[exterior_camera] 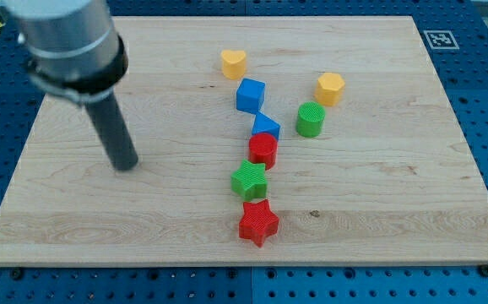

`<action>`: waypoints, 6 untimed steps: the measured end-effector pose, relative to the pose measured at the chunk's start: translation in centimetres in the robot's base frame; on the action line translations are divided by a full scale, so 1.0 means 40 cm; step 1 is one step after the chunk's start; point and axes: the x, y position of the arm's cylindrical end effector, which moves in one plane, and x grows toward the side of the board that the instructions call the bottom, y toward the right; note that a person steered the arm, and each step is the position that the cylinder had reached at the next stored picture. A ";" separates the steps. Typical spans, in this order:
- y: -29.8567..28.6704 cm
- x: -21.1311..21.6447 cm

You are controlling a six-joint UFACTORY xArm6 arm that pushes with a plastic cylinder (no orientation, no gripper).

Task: Move the red star to the right

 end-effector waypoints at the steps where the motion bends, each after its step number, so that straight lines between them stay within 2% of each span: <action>1: 0.008 0.091; 2: 0.050 0.124; 4: 0.327 0.199; 6: 0.352 0.199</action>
